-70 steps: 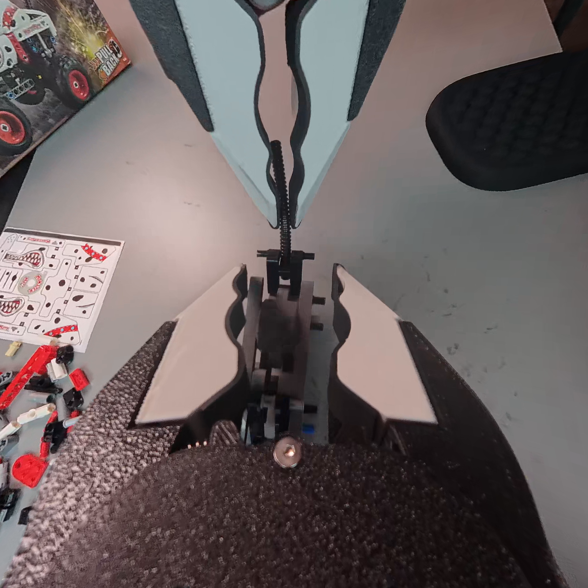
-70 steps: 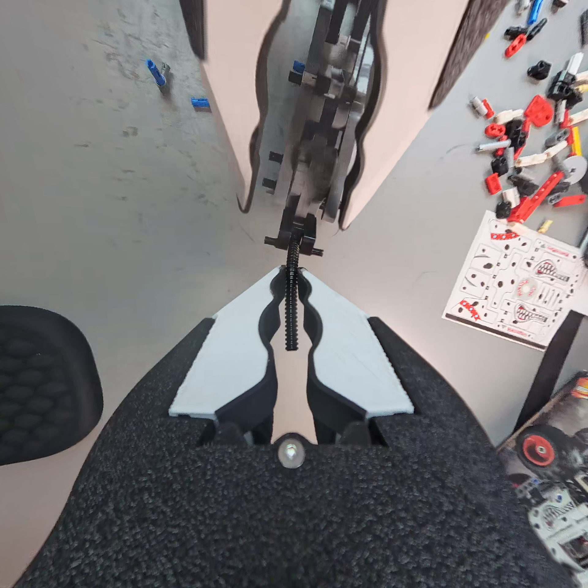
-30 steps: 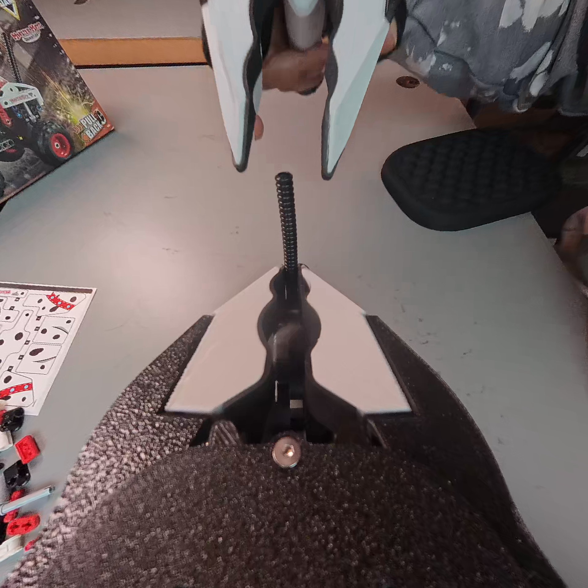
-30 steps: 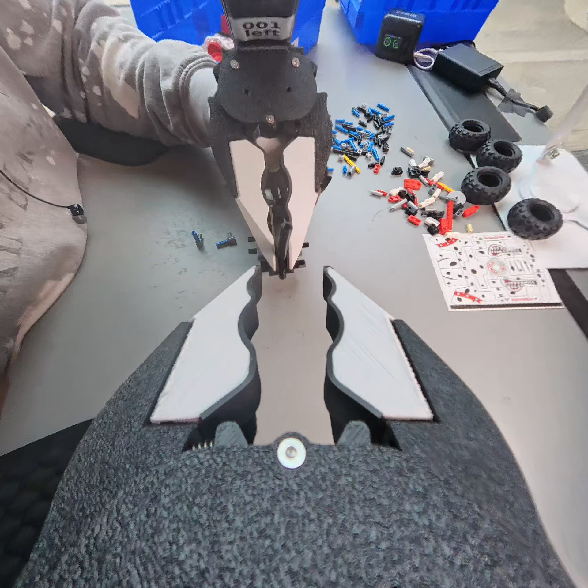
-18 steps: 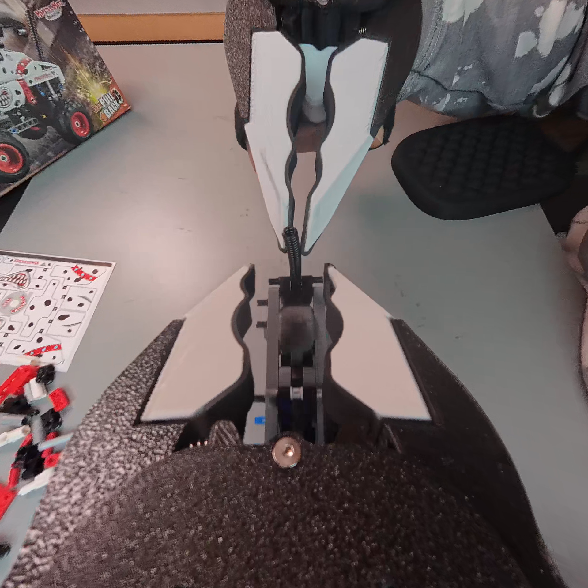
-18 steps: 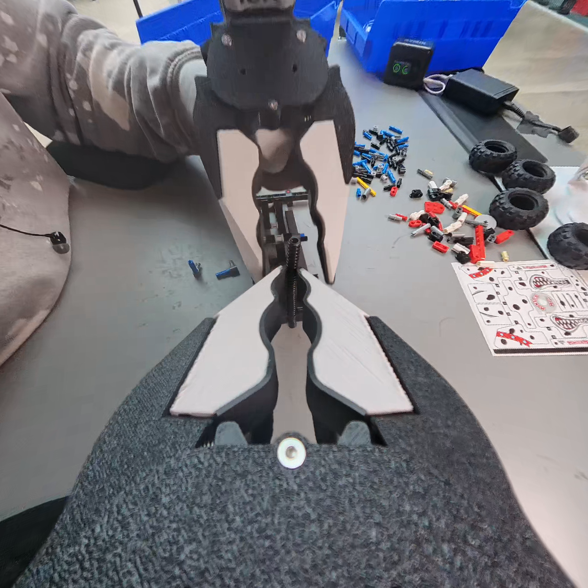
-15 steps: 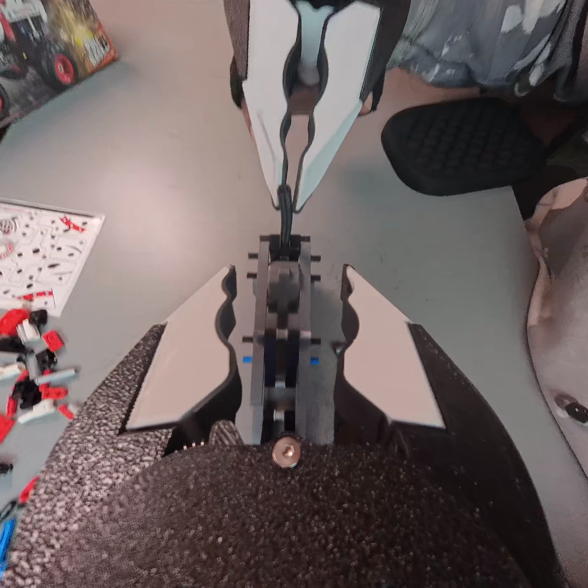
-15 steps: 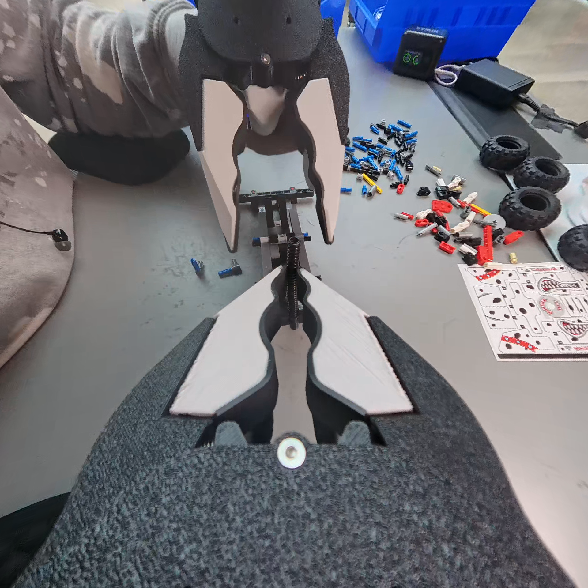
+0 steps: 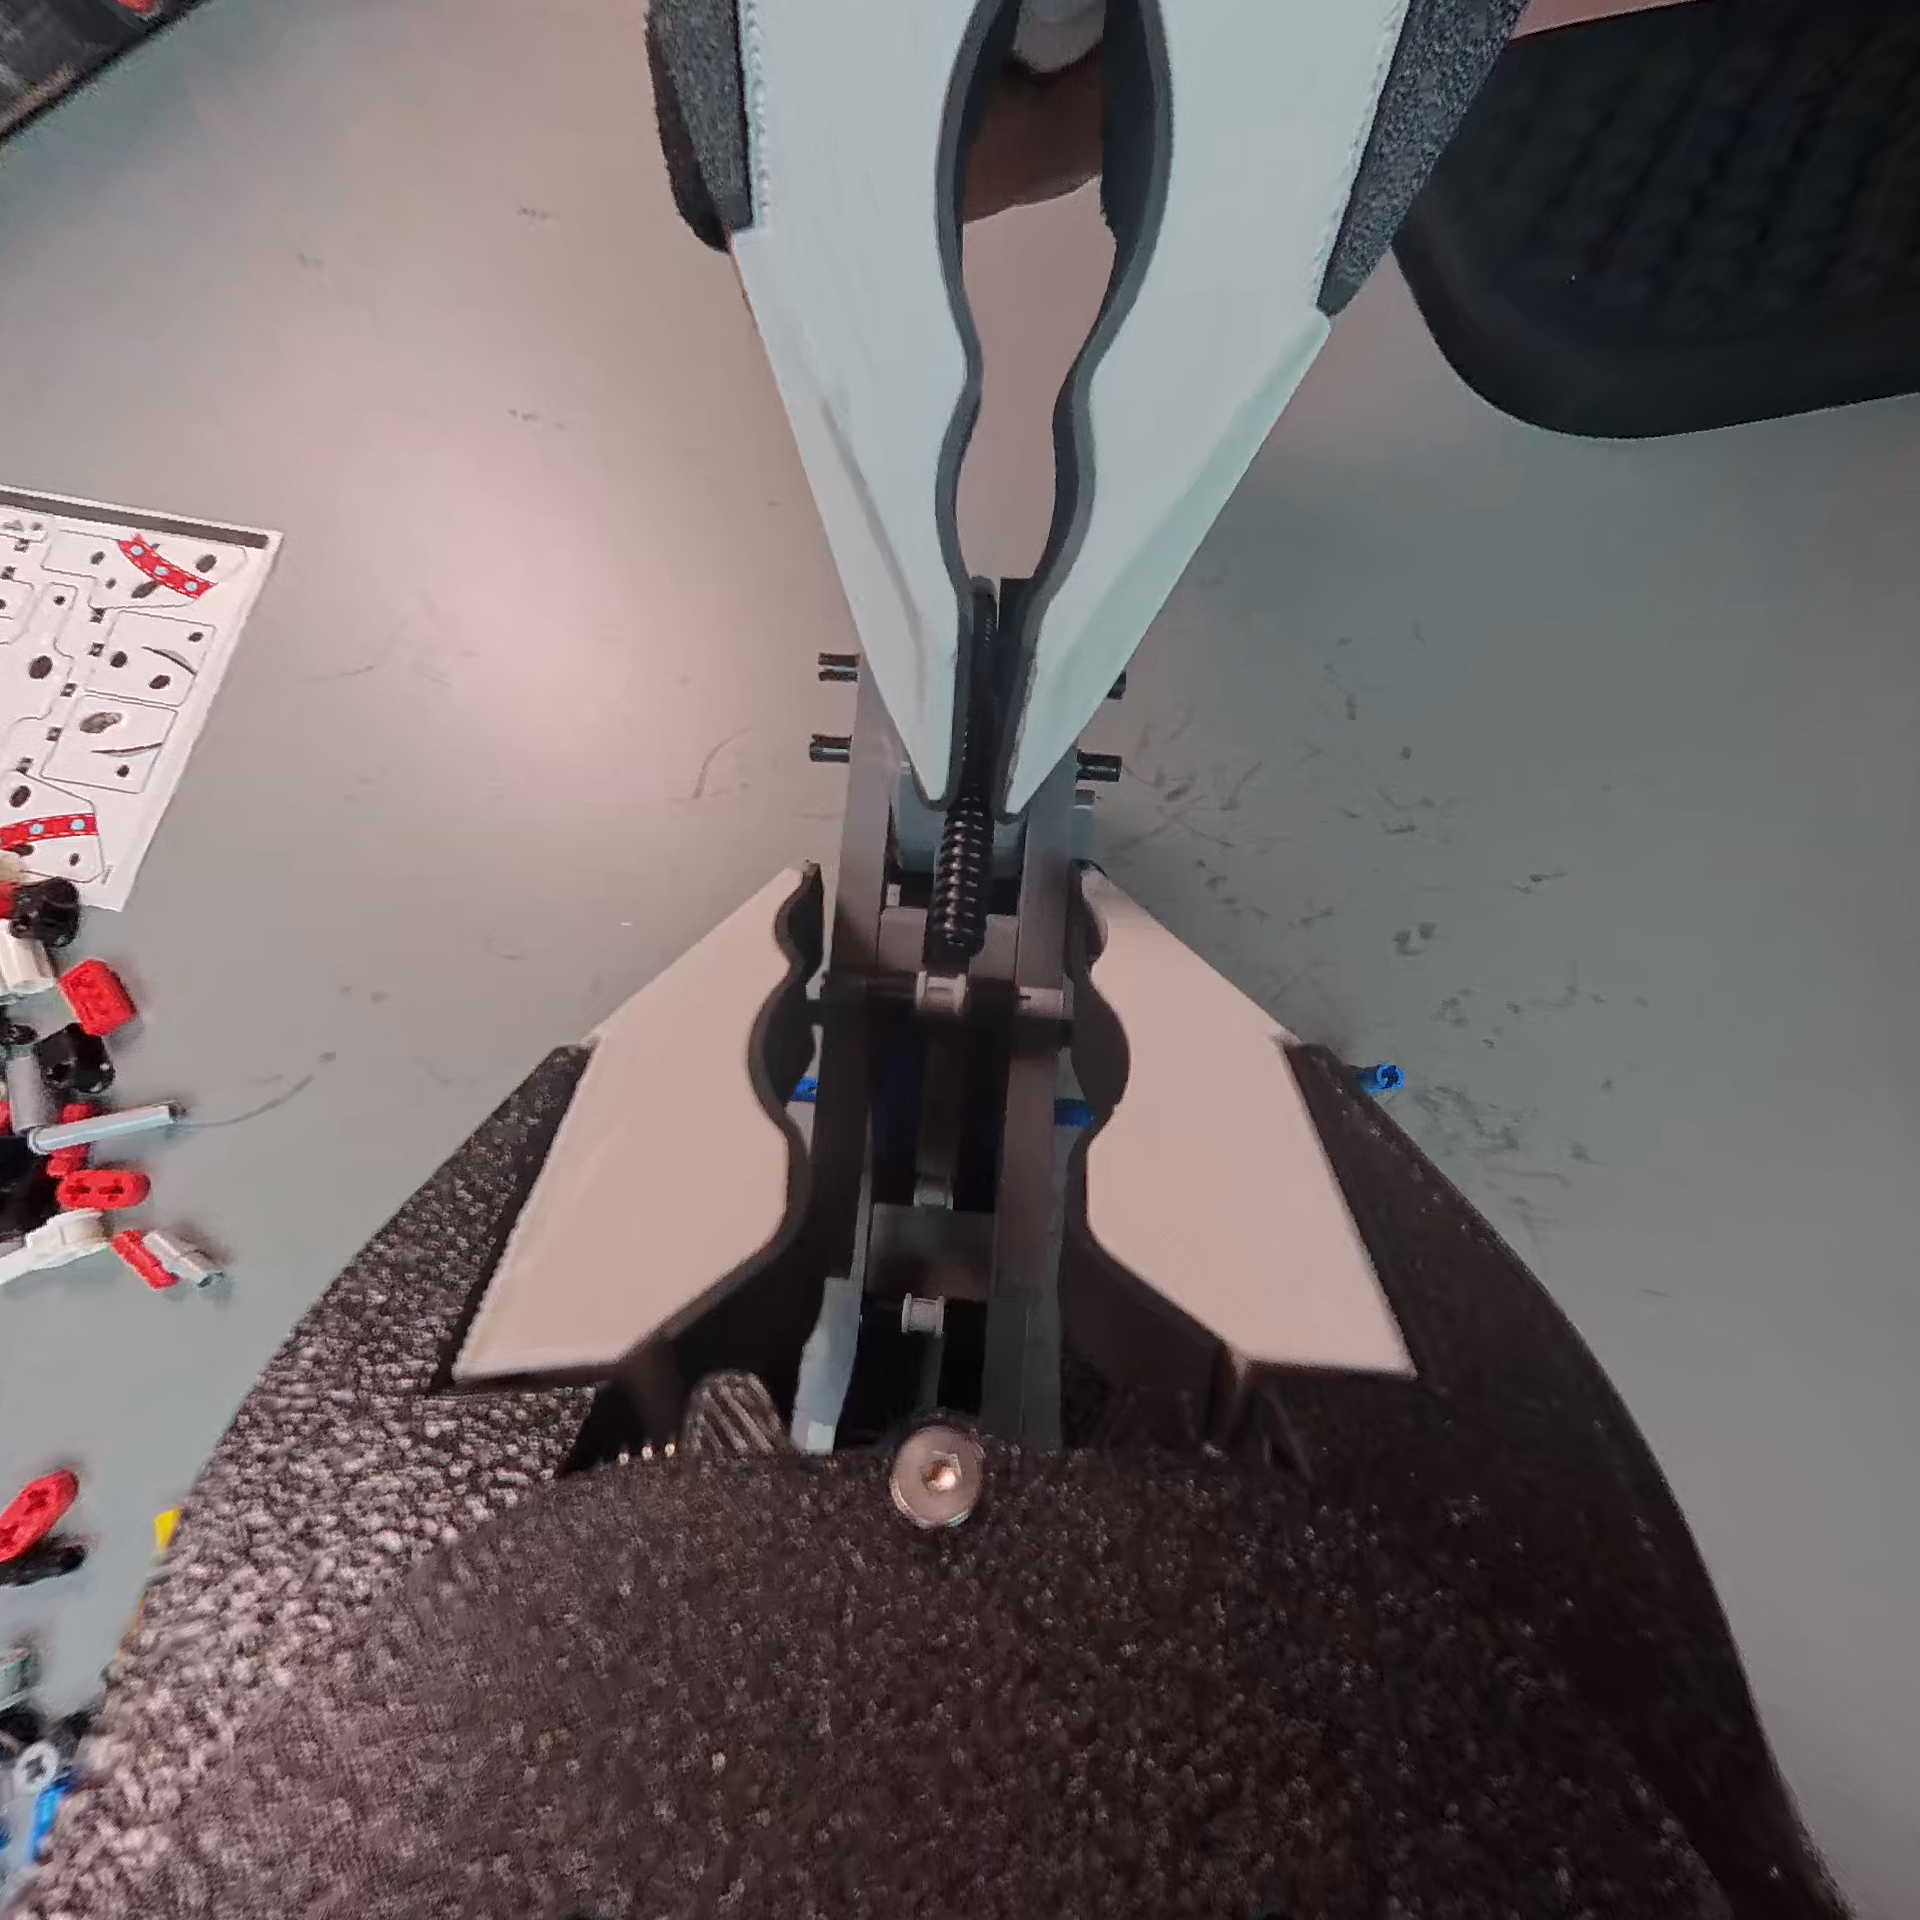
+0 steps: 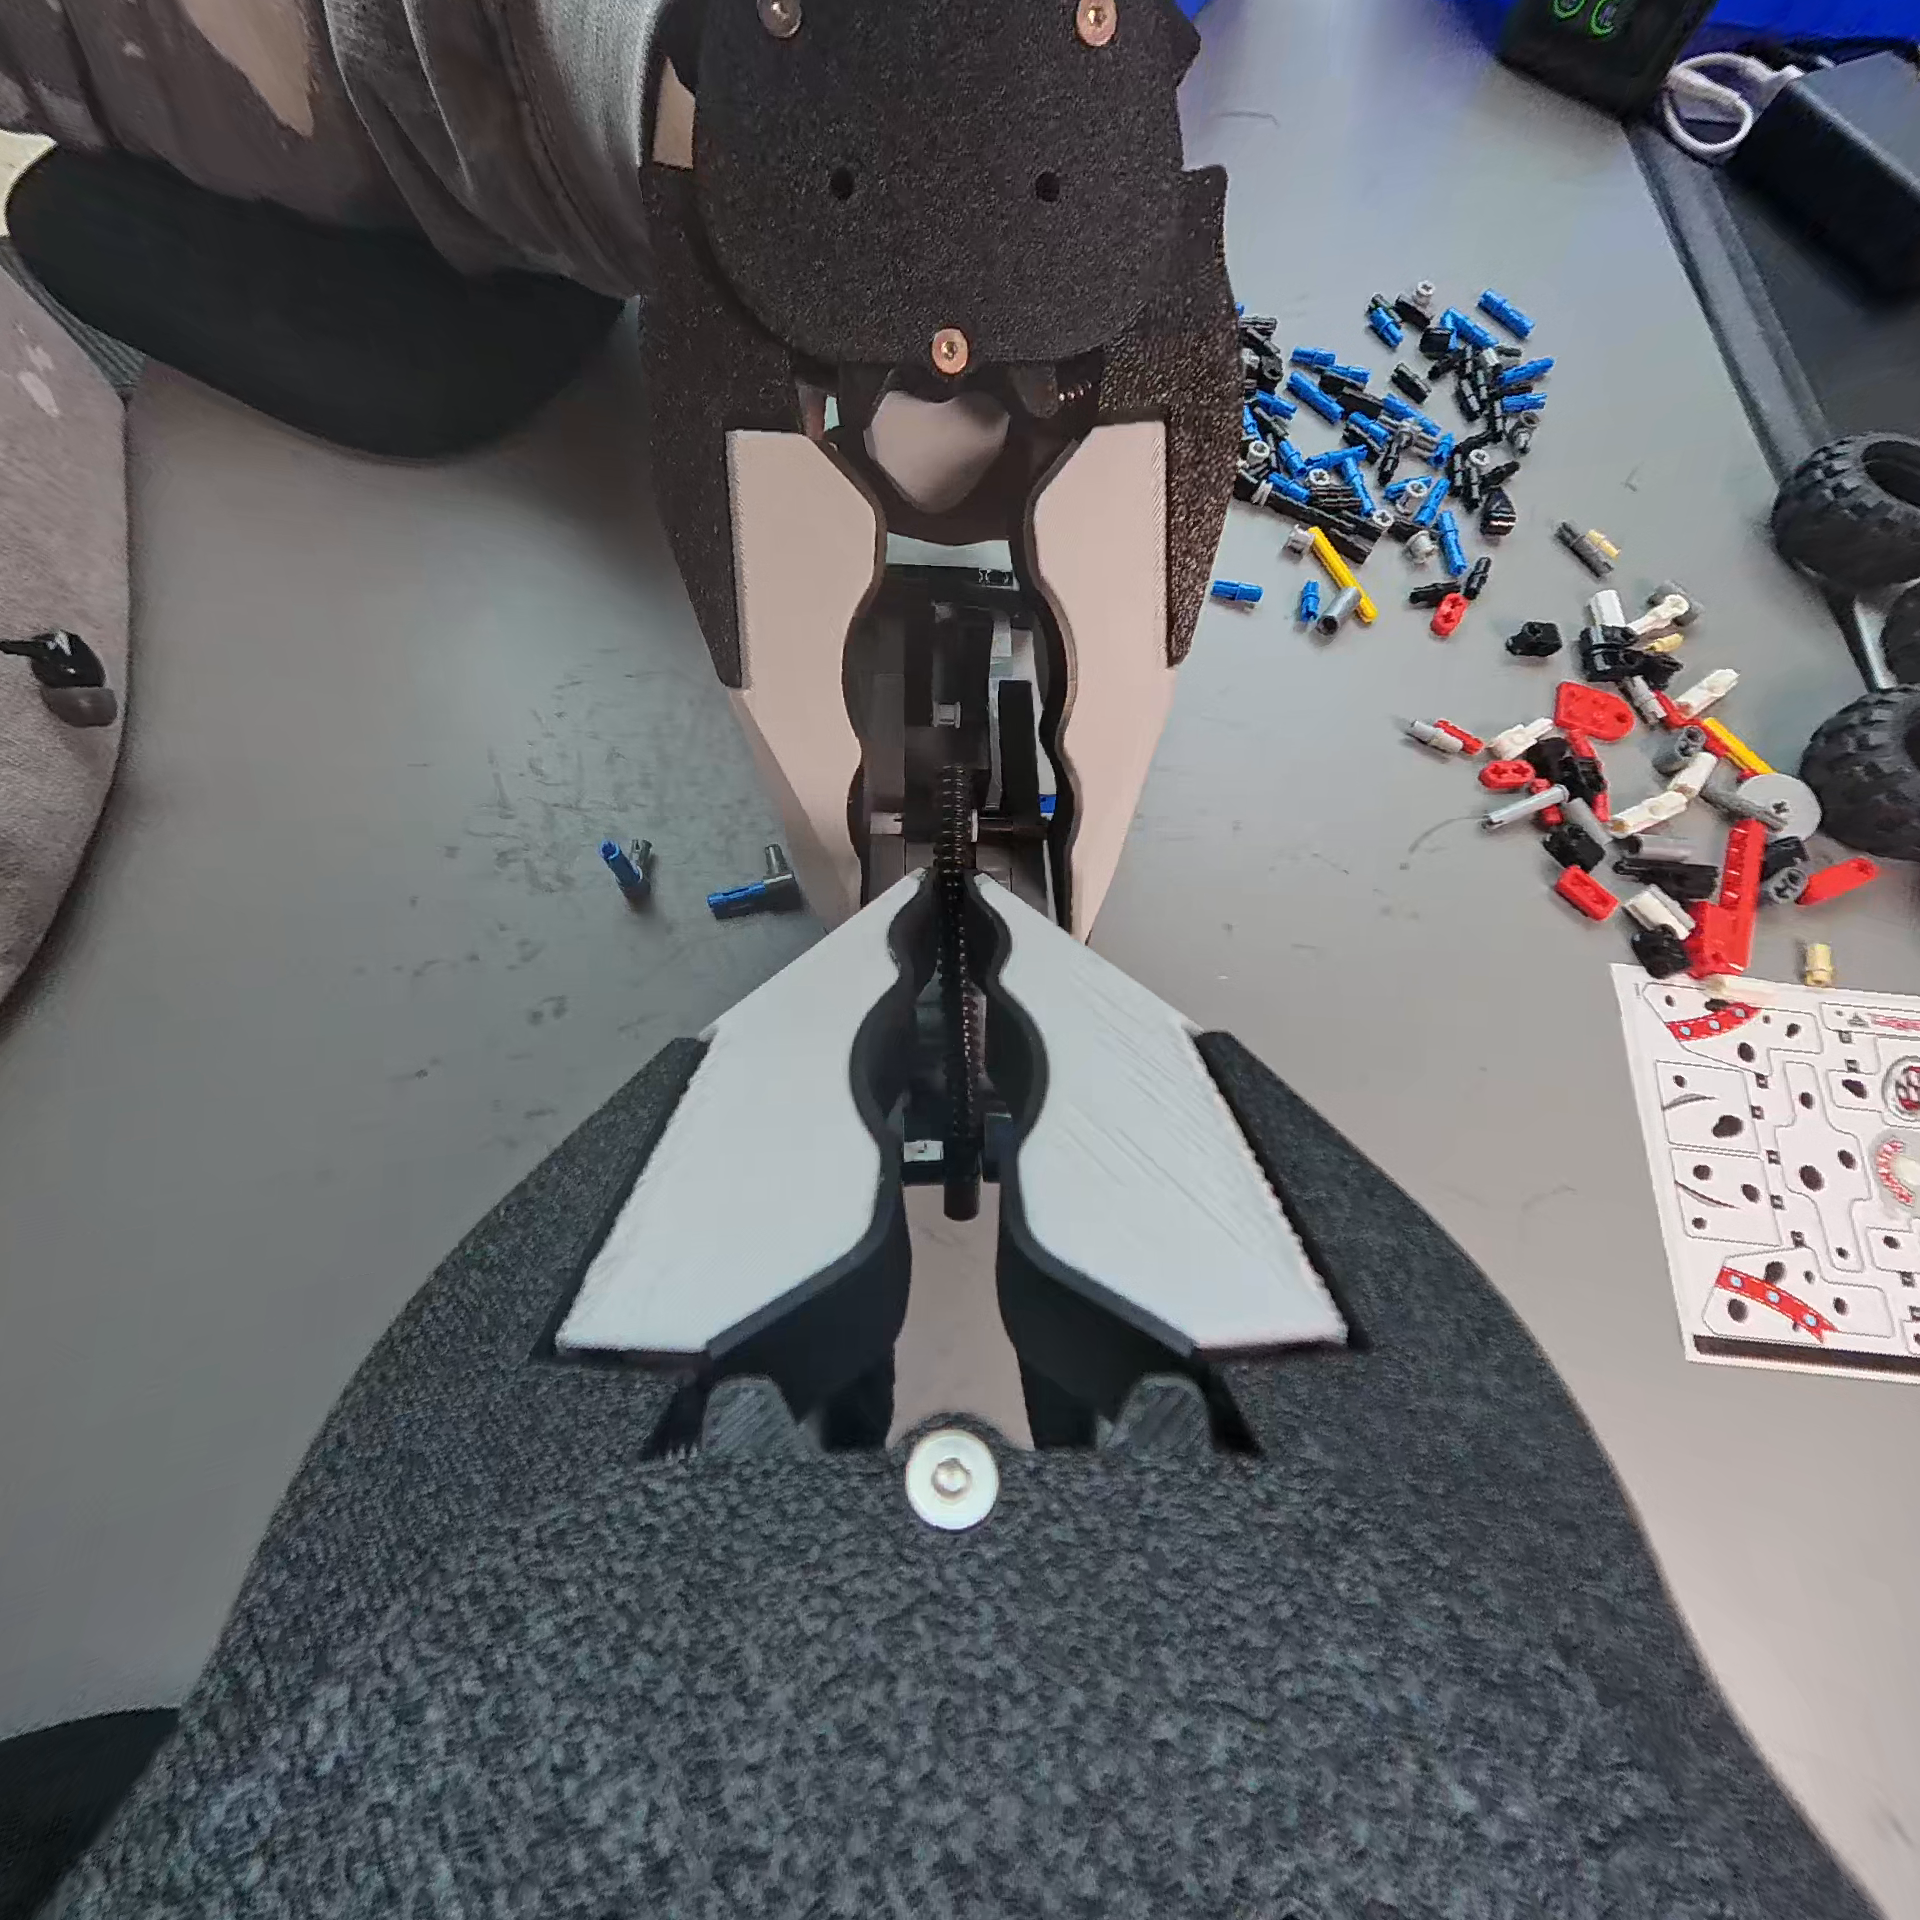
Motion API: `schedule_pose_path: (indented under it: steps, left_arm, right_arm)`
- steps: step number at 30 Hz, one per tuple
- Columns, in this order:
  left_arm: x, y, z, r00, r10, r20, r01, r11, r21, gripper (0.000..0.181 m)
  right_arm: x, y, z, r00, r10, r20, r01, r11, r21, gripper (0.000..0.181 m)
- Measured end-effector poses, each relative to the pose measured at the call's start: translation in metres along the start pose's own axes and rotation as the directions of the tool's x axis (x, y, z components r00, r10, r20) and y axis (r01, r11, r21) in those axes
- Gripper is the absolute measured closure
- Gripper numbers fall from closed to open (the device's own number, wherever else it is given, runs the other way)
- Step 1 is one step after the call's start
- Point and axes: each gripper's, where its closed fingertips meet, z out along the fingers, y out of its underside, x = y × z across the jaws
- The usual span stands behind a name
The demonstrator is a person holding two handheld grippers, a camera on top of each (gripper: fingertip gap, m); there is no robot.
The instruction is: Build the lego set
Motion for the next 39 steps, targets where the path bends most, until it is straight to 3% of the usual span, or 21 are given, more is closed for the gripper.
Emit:
schedule_pose_path:
  steps: [4, 12, 17, 19, 23, 27, 35, 39]
  left_arm:
    - [0.001, -0.013, -0.019, 0.998, 0.046, 0.038, -0.048, 0.997, 0.060, 0.136]
    - [0.001, -0.032, -0.026, 0.997, 0.052, 0.059, -0.060, 0.987, 0.147, 0.172]
    - [0.003, -0.031, -0.024, 0.998, 0.048, 0.036, -0.053, 0.988, 0.148, 0.173]
    - [0.001, -0.031, -0.025, 0.998, 0.044, 0.038, -0.050, 0.988, 0.149, 0.173]
    - [0.001, -0.028, -0.024, 0.998, 0.047, 0.037, -0.052, 0.989, 0.138, 0.173]
    - [0.000, -0.023, -0.022, 0.998, 0.051, 0.028, -0.054, 0.991, 0.119, 0.172]
    - [-0.001, -0.012, -0.018, 0.999, 0.048, 0.024, -0.050, 0.996, 0.074, 0.172]
    - [-0.003, -0.009, -0.017, 0.999, 0.037, 0.018, -0.038, 0.996, 0.083, 0.172]
  right_arm:
    - [0.002, -0.002, -0.006, 1.000, 0.005, -0.013, -0.005, 1.000, 0.012, 0.178]
    - [0.003, -0.003, -0.012, 0.999, 0.026, -0.024, -0.024, 0.998, 0.051, 0.176]
    - [0.003, -0.002, -0.030, 0.997, 0.073, -0.006, -0.072, 0.991, 0.110, 0.155]
    - [0.009, 0.001, -0.046, 0.995, 0.098, -0.021, -0.094, 0.986, 0.138, 0.156]
    - [0.016, 0.042, -0.063, 0.991, 0.085, -0.101, -0.083, 0.996, 0.020, 0.171]
    - [0.007, 0.062, -0.051, 0.990, 0.100, -0.098, -0.101, 0.995, -0.008, 0.175]
    - [0.005, 0.060, -0.032, 0.993, 0.072, -0.098, -0.073, 0.997, 0.001, 0.177]
    - [0.006, 0.059, -0.038, 0.991, 0.072, -0.117, -0.072, 0.997, 0.004, 0.175]
